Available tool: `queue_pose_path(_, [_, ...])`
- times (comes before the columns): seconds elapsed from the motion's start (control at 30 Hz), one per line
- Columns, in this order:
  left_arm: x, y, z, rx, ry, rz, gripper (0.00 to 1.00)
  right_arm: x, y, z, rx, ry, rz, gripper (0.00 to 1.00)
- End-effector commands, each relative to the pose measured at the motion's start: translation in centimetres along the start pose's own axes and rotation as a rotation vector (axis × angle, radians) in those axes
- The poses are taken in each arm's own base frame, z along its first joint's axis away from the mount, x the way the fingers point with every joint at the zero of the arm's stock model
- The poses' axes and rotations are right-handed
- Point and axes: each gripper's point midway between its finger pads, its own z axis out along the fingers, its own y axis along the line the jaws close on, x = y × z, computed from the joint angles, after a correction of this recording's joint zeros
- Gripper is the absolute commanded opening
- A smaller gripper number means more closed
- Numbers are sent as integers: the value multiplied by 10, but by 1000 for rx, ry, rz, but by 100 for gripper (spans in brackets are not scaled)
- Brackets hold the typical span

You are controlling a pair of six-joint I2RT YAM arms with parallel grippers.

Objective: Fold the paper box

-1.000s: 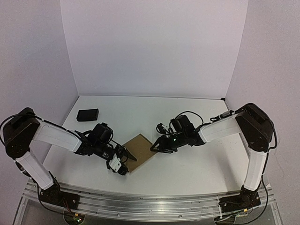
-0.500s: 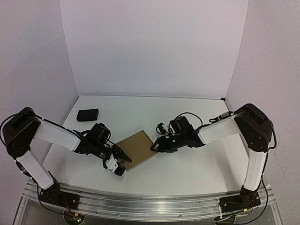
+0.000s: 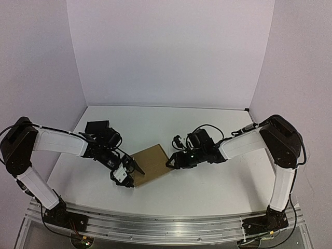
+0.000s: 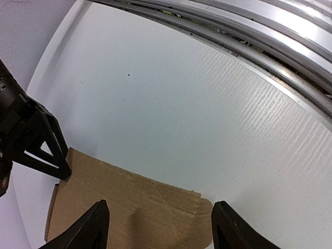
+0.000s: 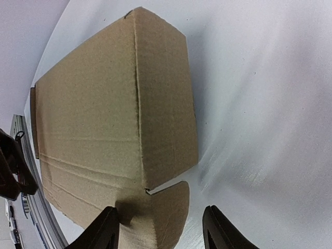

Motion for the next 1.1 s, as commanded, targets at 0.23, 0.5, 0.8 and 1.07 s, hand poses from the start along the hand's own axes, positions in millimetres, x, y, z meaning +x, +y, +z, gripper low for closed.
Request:
queue_pose_path(0.23, [-7, 99, -38, -136, -93, -706, 70, -29, 32, -10, -71, -55, -26, 56])
queue_pose_path(0.5, [92, 148, -55, -563, 199, -1278, 92, -30, 38, -9, -50, -74, -20, 51])
queue_pose_path(0.8, [115, 129, -32, -443, 141, -1503, 95, -23, 41, -6, -37, -70, -16, 43])
queue_pose_path(1.07, [121, 102, 0, -257, 129, -1546, 83, -17, 33, -4, 25, -85, -28, 42])
